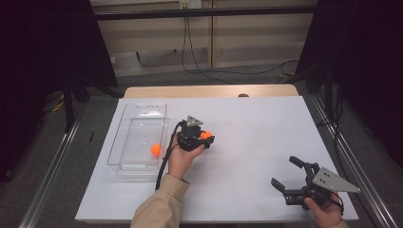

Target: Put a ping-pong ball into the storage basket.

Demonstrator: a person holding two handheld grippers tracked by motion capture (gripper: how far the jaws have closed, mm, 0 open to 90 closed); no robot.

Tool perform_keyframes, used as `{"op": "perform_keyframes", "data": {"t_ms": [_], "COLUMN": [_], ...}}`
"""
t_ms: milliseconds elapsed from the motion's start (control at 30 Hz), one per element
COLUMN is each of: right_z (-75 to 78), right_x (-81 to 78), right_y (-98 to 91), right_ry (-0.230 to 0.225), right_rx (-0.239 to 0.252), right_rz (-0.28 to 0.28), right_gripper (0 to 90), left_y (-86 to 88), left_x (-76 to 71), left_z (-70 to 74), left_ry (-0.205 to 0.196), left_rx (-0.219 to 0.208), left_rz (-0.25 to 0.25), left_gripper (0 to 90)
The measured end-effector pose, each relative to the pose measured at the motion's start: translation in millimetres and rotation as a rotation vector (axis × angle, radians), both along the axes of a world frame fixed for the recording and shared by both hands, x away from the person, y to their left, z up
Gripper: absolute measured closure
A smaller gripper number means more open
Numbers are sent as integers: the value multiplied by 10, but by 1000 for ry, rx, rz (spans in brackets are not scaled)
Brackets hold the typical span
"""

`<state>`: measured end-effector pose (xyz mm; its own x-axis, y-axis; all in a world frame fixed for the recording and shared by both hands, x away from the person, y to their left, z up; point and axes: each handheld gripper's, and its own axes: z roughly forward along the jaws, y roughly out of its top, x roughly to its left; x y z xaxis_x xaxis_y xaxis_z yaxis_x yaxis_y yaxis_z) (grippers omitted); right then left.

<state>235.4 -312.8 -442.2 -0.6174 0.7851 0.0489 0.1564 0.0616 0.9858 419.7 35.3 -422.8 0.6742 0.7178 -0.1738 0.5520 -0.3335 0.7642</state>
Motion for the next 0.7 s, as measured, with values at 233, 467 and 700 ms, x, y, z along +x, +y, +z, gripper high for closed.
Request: {"op": "perform_keyframes", "data": {"t_ms": [233,467,700], "right_z": [-2,-1,-6], "right_x": [1,-1,2], "right_y": [-4,-11,-30], "right_ry": [2,3,4], "right_rx": [1,-1,-4], "right_rz": [0,-7,-14], "right_gripper": [11,11,11], "left_y": [39,78,121], "left_x": [-8,-11,-21], "left_z": [45,72,114], "left_ry": [-8,-16,-20], "left_rx": [-10,-5,-27], "left_rz": [4,6,17], "left_gripper": [509,510,509]}}
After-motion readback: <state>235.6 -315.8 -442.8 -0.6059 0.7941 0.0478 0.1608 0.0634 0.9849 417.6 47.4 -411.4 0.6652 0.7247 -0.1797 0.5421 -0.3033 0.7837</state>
